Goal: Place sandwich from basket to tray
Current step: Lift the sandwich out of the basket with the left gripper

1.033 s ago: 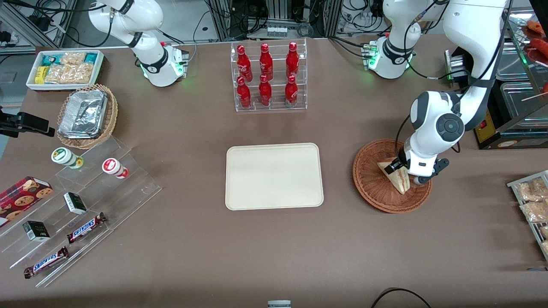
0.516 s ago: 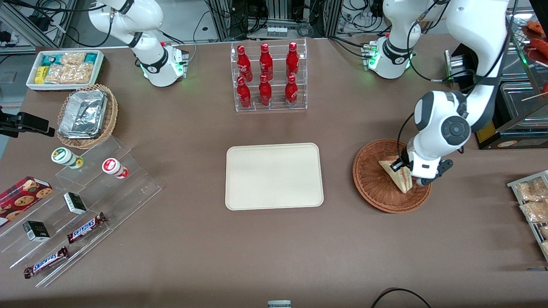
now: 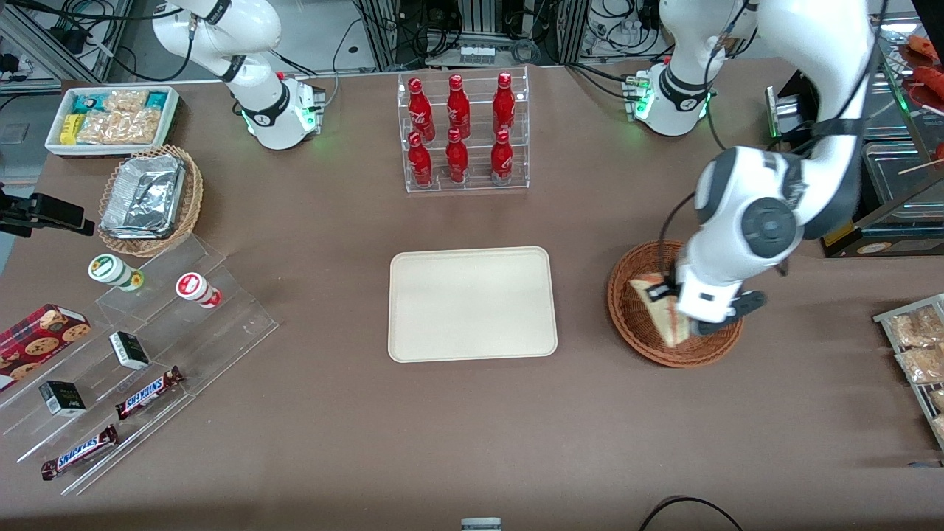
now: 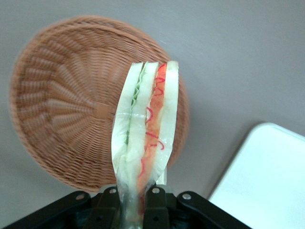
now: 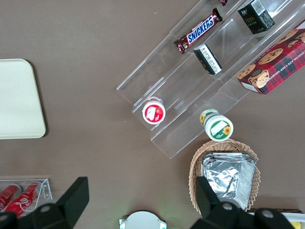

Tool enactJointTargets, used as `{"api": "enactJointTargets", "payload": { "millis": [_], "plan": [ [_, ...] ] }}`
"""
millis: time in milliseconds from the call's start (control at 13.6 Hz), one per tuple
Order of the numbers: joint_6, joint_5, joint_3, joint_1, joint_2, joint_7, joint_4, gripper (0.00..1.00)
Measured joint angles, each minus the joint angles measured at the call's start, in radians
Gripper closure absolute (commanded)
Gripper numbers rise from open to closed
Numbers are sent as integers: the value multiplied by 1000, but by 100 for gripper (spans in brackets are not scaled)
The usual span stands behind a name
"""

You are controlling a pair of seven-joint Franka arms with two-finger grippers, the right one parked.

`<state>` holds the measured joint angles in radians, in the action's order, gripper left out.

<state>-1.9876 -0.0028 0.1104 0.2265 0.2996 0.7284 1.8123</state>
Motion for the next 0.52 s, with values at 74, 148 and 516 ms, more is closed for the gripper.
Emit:
{"api": "enactJointTargets", "payload": {
  "millis": [74, 148, 516],
  "plan": [
    [3, 0, 2, 34, 29, -17, -29, 100],
    [3, 0, 3, 73, 63, -37, -60, 100],
    [4, -2, 5, 227, 224, 7, -236, 100]
  ]
}}
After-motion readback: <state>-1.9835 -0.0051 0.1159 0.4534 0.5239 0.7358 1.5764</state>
